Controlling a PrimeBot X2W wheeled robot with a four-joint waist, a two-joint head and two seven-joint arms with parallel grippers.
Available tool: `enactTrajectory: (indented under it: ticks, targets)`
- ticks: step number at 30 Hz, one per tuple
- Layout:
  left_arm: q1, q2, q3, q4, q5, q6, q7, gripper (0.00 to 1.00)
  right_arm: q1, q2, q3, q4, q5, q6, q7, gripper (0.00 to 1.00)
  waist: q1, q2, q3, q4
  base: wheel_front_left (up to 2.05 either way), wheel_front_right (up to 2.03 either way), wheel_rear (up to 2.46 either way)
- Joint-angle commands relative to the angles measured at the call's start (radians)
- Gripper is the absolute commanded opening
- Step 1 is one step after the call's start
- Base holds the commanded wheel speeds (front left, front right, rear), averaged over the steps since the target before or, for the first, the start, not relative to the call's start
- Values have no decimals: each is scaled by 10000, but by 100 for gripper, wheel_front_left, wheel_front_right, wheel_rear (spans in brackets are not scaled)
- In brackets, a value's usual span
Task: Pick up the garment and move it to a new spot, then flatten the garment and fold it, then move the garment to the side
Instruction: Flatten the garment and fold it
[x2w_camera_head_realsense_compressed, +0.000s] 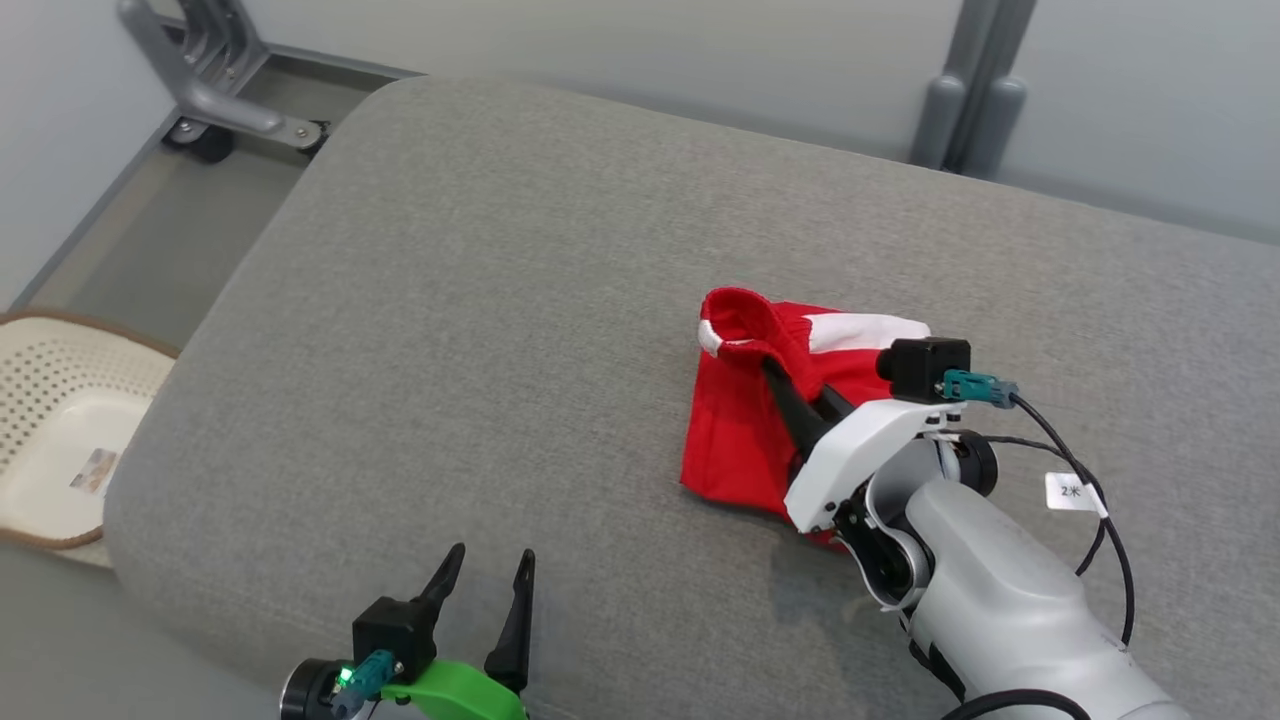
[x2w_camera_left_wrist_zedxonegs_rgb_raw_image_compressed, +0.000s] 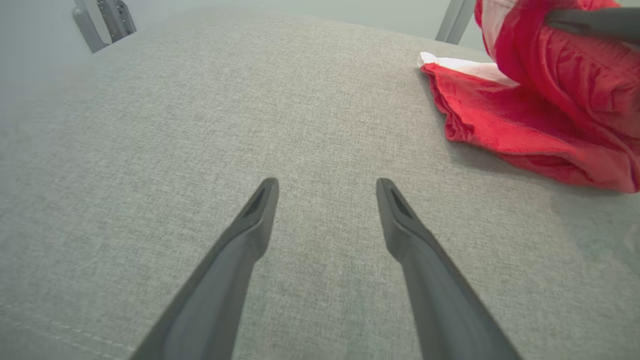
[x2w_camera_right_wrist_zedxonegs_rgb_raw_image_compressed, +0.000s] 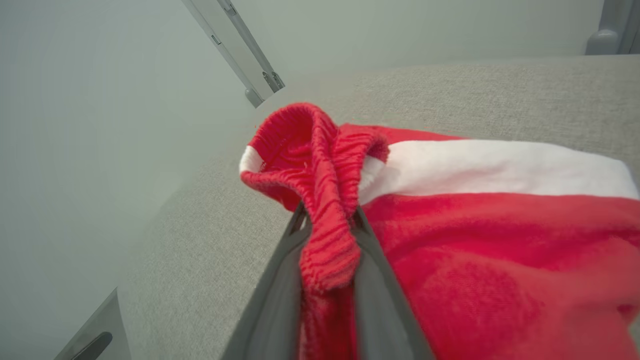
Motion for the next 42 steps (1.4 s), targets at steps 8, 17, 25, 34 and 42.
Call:
enactTrajectory:
  ticks: [8, 17, 25, 34, 42]
  targets:
    - [222, 15, 489, -114, 76, 104, 7, 100, -485, -34, 856, -375, 1527, -2, -867, 100, 0, 0, 57, 509, 0, 0, 0]
    - [53, 19, 946, -413, 362, 115, 7, 100, 127, -451, -742, -1014, 331, -1, -988, 100, 0, 0, -172, -688, 0, 0, 0]
    - [169, 22, 1475, -647, 770, 252, 7, 100, 1977, -639, -3443, -2178, -2536, -2, -991, 100, 0, 0, -451, -1790, 0, 0, 0]
    - [374, 22, 2280, -747, 1115, 227, 9, 100, 3467, -304, -5291, -3285, -4687, -2, -989, 100, 0, 0, -765, -2875, 0, 0, 0]
    - [593, 22, 2874, -767, 1385, 177, 7, 100, 4359, -96, -5424, -3681, -5582, -2, -987, 100, 0, 0, -1059, -3600, 0, 0, 0]
